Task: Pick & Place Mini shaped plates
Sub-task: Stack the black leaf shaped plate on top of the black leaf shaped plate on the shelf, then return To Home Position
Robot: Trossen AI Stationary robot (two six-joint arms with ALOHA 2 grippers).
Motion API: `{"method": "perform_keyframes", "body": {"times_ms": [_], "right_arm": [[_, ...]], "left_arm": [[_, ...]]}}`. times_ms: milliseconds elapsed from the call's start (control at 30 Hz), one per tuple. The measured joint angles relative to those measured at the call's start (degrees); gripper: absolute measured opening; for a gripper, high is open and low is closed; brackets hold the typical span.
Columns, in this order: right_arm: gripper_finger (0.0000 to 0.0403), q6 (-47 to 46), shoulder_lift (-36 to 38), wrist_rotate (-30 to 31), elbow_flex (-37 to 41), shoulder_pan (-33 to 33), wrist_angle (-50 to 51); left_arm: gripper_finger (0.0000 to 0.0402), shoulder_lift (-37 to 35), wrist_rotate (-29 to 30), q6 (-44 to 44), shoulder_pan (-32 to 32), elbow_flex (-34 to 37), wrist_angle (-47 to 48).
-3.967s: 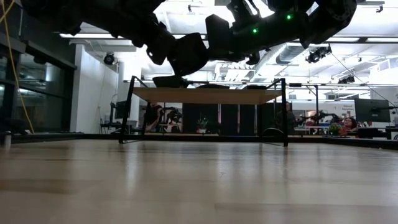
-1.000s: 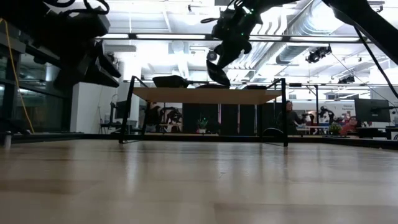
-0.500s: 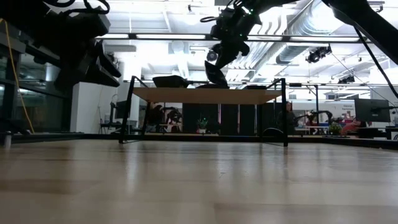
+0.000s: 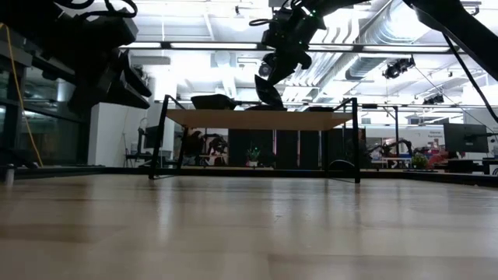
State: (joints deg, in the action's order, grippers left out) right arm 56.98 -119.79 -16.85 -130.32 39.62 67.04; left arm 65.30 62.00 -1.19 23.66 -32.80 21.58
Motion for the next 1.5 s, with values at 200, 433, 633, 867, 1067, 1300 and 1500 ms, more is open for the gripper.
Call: {"method": "perform_keyframes", "body": {"times_ms": [200, 433, 633, 867, 1067, 1300, 1500], "right_arm": [[0.0001, -0.38, 0.00, 0.01, 0.00, 0.00, 0.01], [0.0001, -0.99, 0.00, 0.03, 0.00, 0.00, 0.76], [0.0001, -1.14, 0.00, 1.88, 0.00, -0.02, 1.49], [0.0002, -1.41, 0.04, 1.95, 0.00, -0.02, 1.75], [0.0045, -2.52, 0.07, 2.34, 0.00, -0.02, 1.80], [0.0087, -4.96, 0.07, 2.35, 0.00, -0.02, 1.71], [0.0091, -12.60, 0.31, 2.26, -0.03, -0.78, 3.81]], "left_arm": [[0.0150, 0.00, -0.04, 0.00, 0.00, 0.00, 0.00], [0.0150, 0.00, -0.42, 0.00, 0.00, 0.00, 0.00], [0.0150, 0.00, -0.46, 0.00, 0.00, 0.00, -0.03], [0.0150, 0.00, -1.94, 0.02, 0.00, 0.00, -0.04], [0.0150, 0.00, -2.75, 0.02, 0.00, 0.00, 0.00], [0.0150, -0.52, -3.87, 0.15, 0.00, 0.00, 1.37], [0.0150, -3.96, -4.20, 0.04, 0.00, 0.00, 5.47]]}}
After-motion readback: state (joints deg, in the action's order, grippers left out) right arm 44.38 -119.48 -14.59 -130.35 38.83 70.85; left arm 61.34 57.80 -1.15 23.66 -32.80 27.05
